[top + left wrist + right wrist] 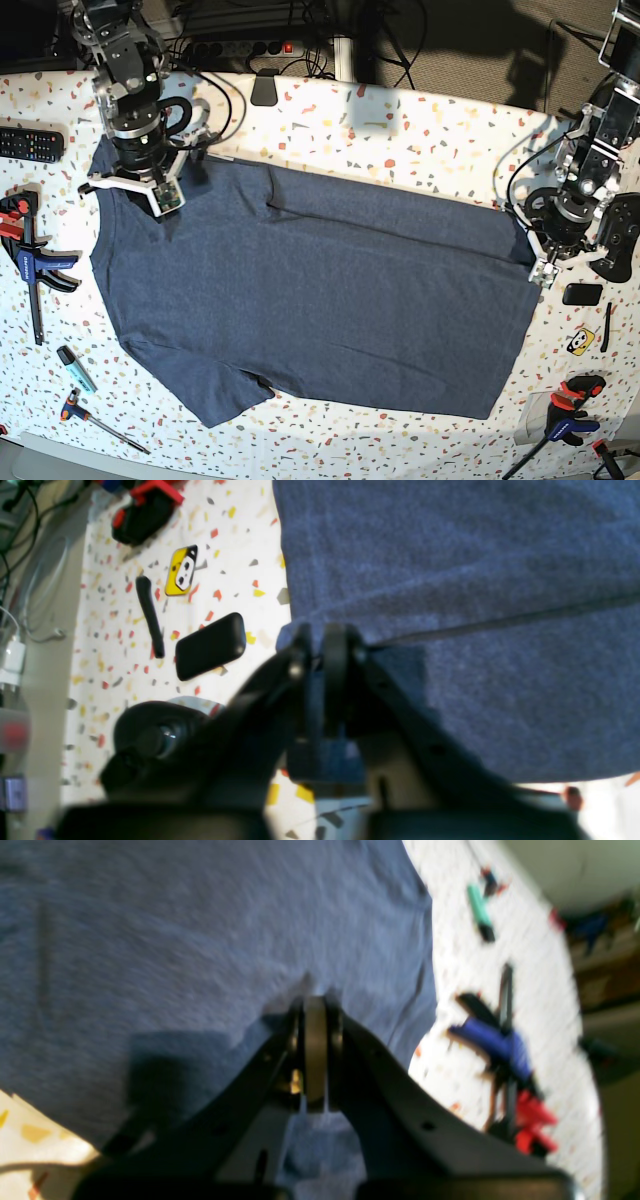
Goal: Fold the T-shirt properly
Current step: 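Release and regrasp the shirt's collar-side edge with both grippers, then drag the collar-side edge with the left gripper to square the shirt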
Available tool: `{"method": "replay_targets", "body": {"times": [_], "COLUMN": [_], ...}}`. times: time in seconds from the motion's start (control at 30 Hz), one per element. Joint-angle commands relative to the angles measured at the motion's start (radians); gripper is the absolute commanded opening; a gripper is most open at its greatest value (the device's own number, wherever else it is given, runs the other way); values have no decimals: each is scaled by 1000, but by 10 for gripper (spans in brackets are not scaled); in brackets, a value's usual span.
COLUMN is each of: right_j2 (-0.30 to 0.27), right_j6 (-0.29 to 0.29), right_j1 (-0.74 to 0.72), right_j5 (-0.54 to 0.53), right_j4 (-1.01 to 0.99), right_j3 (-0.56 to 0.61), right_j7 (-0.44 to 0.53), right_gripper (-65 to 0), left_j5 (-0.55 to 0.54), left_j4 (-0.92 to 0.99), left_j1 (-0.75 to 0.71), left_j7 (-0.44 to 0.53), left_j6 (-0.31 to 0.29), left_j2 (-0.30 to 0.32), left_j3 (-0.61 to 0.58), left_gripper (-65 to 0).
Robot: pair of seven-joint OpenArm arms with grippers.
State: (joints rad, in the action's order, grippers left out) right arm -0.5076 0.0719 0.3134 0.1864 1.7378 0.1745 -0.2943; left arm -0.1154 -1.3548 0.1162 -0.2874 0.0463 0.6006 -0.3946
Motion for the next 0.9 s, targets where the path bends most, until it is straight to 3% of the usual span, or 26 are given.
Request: {"method": "replay_targets", "body": {"times": [0.0, 0.13, 0.27, 0.37, 0.5, 0.6, 0.87], "right_j2": [-3, 37, 60, 68, 67, 68, 67], "right_j6": [25, 14, -63, -79, -102, -142, -154], "right_j1": [-8, -5, 20, 22, 22, 23, 85], "right_j5": [-14, -125, -186, -199, -227, -235, -208], "right_j4": [20, 20, 20, 6, -56, -105, -106], "right_j3": [-27, -103, -143, -155, -155, -155, -155], "right_j7": [11, -19, -18, -21, -21, -22, -24], "right_gripper": [-650, -650, -650, -650, -650, -650, -650], "left_j5": [2, 2, 2, 2, 1, -35, 12], "left_j4": [-11, 29, 122, 196, 235, 235, 208], "left_j1": [18, 18, 20, 20, 20, 19, -81], "left_j7": [28, 84, 147, 180, 132, 62, 23], "left_j6": [13, 14, 14, 14, -2, -81, -85], "left_j2": [14, 9, -15, -38, -71, -77, -71], "left_j3": [9, 9, 9, 9, 8, 8, 8], "left_gripper": [-650, -650, -650, -650, -650, -650, -650]}}
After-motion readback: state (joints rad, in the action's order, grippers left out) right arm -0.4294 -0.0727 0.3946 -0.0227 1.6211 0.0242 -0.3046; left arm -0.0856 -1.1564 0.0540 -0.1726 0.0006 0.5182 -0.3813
